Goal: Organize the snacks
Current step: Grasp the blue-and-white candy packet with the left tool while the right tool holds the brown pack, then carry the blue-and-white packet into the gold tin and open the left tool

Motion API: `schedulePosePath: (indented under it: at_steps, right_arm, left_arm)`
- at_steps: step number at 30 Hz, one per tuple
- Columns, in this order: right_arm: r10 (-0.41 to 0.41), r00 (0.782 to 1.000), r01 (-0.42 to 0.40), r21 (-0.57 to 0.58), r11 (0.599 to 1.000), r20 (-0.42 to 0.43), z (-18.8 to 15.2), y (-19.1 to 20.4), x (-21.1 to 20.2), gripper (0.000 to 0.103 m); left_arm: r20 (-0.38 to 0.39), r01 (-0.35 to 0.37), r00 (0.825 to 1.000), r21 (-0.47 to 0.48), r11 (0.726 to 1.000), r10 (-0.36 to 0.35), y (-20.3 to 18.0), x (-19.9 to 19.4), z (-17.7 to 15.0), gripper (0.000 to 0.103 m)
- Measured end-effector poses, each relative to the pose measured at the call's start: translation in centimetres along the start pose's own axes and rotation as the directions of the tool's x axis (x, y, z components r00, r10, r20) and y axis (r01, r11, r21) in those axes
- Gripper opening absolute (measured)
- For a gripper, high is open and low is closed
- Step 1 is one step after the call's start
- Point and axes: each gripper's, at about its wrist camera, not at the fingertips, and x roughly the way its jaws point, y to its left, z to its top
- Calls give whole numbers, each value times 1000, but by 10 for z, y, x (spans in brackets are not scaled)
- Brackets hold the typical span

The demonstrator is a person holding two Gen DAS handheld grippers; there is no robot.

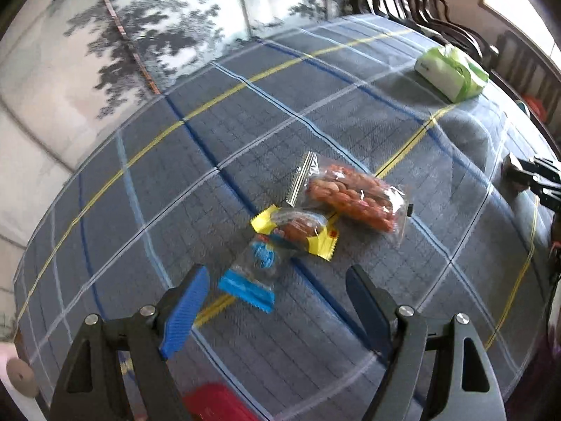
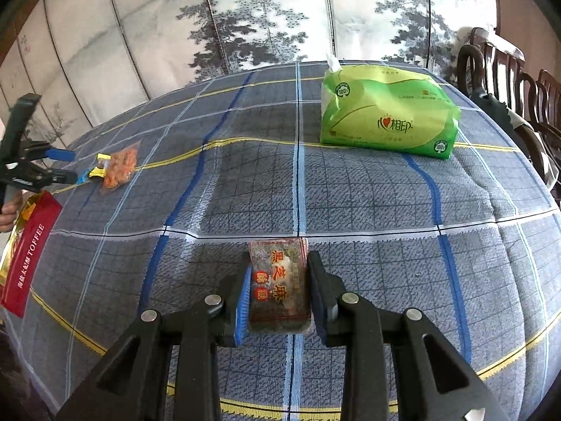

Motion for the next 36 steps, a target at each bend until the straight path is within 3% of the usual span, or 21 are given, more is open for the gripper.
schedulePosePath:
  at_steps: [4,11,12,13,14,15,21,27,29,32,36]
  right_arm:
    - [-5,1000,5,-4,1000,-1,0,-1,0,28]
    - [-6,1000,6,0,1000,0,0,-1,0,29]
    - [-5,1000,5,1,1000,0,0,-1,0,29]
    - [-5,1000,5,1,1000,0,0,0,0,29]
    - [-5,1000,5,2,1000,0,0,0,0,29]
    - [-5,1000,5,3,1000,0,0,-1,0,29]
    - [-2,1000,2,4,1000,0,0,-1,0,29]
    - [-4,1000,4,2,1000,0,0,-1,1,29]
    - [-8,1000,8,-1,1000,0,0,0,1,29]
    - [-20,1000,20,-11,1000,-2,1,2,2,29]
    - [-34,999,34,-25,999,-5,1,4,2,30]
  left_arm:
    - [-9,2,1000,56,998,-2,7,12,3,82]
    - [-54,30,998,47,998,-28,17,36,9,79]
    - [-62,42,997,39,998,-40,18,39,8,63]
    - [-86,85,993,28,996,-82,17,43,6,53]
    - [-77,121,990,8,993,-120,19,41,6,32]
    - [-81,129,988,-15,991,-130,20,41,6,31]
    - [-84,-20,996,-171,985,6,-1,19,-12,29]
    - [-5,-7,1000,-368,930,6,-47,-45,-55,30]
    - [21,-22,999,-396,918,33,-72,-66,-70,30]
    - [54,-110,988,-405,908,144,-106,-97,-91,30]
    - [87,-131,978,-454,882,190,-136,-125,-118,30]
